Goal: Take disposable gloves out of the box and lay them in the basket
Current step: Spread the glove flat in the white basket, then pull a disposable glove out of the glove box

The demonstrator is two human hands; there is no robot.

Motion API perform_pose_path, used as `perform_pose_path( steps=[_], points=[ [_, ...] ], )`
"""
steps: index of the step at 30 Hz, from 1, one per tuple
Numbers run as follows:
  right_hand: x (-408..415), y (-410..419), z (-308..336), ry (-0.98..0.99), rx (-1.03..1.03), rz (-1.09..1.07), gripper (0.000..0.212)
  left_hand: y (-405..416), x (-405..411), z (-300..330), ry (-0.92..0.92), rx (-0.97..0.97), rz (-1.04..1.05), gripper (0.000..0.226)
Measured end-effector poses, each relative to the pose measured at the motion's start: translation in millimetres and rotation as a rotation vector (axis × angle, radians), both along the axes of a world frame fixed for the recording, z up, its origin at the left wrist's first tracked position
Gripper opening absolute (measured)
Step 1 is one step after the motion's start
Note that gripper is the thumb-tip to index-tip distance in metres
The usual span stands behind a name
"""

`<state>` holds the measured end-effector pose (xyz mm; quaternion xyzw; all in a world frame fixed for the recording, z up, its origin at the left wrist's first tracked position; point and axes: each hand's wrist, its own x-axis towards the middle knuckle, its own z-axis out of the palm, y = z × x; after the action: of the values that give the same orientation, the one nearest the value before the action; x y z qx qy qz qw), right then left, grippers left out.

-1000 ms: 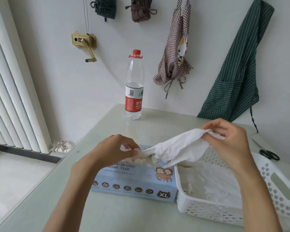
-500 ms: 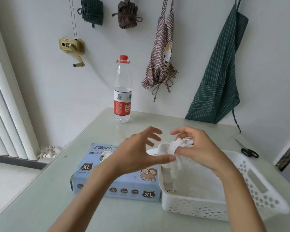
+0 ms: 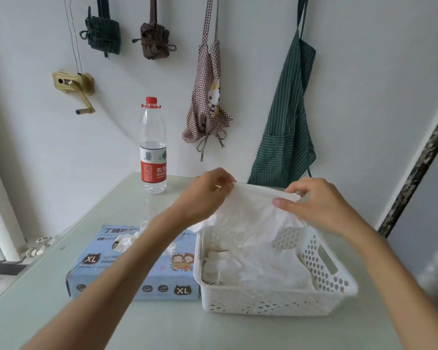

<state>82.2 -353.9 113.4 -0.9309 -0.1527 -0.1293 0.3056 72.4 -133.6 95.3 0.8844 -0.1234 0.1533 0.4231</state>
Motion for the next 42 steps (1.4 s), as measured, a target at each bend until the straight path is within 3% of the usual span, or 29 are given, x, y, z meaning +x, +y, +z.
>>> perform_pose_path(
  steps=[3, 6, 10, 13, 15, 19, 24, 28, 32, 34, 37, 42],
  points=[
    [2, -11, 9, 0.242, 0.444, 0.137, 0.026, -11, 3, 8, 0.178, -0.266, -0.139, 0.012],
    [5, -17, 11, 0.516, 0.808, 0.228, 0.043, -16, 3, 4, 0.263, -0.309, -0.235, 0.016],
    [5, -22, 8, 0.672, 0.927, 0.308, 0.028, -20, 8, -4, 0.250, -0.327, -0.281, 0.026],
    [7, -23, -1, 0.606, 0.859, 0.242, 0.039, -22, 12, -7, 0.205, -0.380, -0.250, 0.017],
    [9, -24, -3, 0.491, 0.945, 0.180, 0.041, -19, 15, -9, 0.177, -0.355, -0.221, 0.015],
    [9, -32, -1, 0.314, 1.074, 0.135, 0.017, -10, 21, -16, 0.212, -0.328, -0.199, 0.019],
    [3, -37, -10, 0.036, 0.785, -0.027, 0.010, 0, 17, -17, 0.133, -0.204, -0.194, 0.015],
    [-21, -34, -9, -0.127, 0.699, 0.022, 0.012, 13, -1, -1, -0.008, 0.008, -0.136, 0.021],
    [-31, -36, -11, -0.084, 0.728, 0.059, 0.011, 23, -12, 18, -0.068, 0.083, -0.089, 0.012],
    [-23, -40, -27, -0.035, 0.659, -0.003, 0.016, 20, -5, 15, -0.038, 0.238, -0.056, 0.013],
    [-3, -44, -64, 0.091, 0.374, -0.093, 0.017, 1, 16, -14, -0.008, 0.587, -0.060, 0.006],
    [29, -46, -113, 0.139, -0.079, -0.159, 0.031, -30, 55, -74, -0.070, 0.995, -0.068, 0.019]
  ],
)
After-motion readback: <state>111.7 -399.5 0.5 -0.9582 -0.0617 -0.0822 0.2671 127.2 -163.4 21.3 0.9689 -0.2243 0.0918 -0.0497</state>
